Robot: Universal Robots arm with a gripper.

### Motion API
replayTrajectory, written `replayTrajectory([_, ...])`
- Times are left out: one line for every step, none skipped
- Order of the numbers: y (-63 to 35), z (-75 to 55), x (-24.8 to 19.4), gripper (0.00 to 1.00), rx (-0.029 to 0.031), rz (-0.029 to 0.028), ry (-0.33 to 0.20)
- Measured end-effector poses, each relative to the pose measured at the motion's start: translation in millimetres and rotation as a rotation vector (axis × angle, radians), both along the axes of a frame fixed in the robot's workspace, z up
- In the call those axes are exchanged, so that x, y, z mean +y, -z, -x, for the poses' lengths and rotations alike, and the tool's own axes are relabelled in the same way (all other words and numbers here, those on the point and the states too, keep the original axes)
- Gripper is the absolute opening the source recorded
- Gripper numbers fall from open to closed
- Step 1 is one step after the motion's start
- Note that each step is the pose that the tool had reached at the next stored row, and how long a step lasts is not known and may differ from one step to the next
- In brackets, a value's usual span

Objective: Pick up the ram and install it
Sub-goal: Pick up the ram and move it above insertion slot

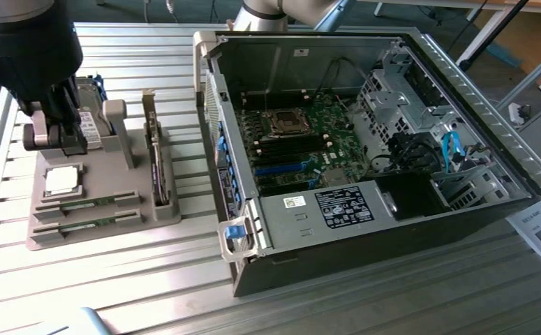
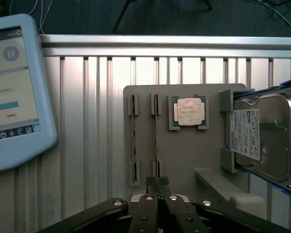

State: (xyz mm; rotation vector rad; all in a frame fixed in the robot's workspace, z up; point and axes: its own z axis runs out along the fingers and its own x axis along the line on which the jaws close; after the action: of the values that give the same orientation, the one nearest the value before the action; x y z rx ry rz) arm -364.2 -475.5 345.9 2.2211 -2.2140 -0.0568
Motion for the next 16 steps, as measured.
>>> replayTrajectory([1.2, 0.0, 0.0, 0.10, 0.0000, 0.0000, 0.000])
replayTrajectory([2.2, 0.0, 0.0, 0.10, 0.0001, 0.0001, 0.000])
replayTrajectory([3.5, 0.0, 0.0, 0.10, 0.0001, 0.0000, 0.000])
replayTrajectory([5.4, 0.0, 0.0, 0.10, 0.0001, 0.0001, 0.000])
replayTrajectory([6.5, 0.0, 0.0, 0.10, 0.0001, 0.0001, 0.000])
replayTrajectory([7.6, 0.0, 0.0, 0.10, 0.0000, 0.0001, 0.000])
replayTrajectory([9.2, 0.0, 0.0, 0.10, 0.0000, 0.0001, 0.000])
replayTrajectory([11.1, 0.0, 0.0, 0.10, 0.0000, 0.0000, 0.000])
replayTrajectory([13.7, 0.0, 0.0, 0.10, 0.0000, 0.0000, 0.000])
replayTrajectory([16.8, 0.0, 0.0, 0.10, 0.0000, 0.0000, 0.000])
replayTrajectory([18.1, 0.0, 0.0, 0.10, 0.0001, 0.0001, 0.000])
replayTrajectory([19.3, 0.0, 0.0, 0.10, 0.0000, 0.0000, 0.000])
replayTrajectory([20.7, 0.0, 0.0, 0.10, 0.0001, 0.0001, 0.000])
replayTrajectory([22.0, 0.0, 0.0, 0.10, 0.0000, 0.0000, 0.000])
replayTrajectory([23.8, 0.0, 0.0, 0.10, 0.0001, 0.0001, 0.000])
replayTrajectory([25.7, 0.0, 0.0, 0.10, 0.0000, 0.0001, 0.000])
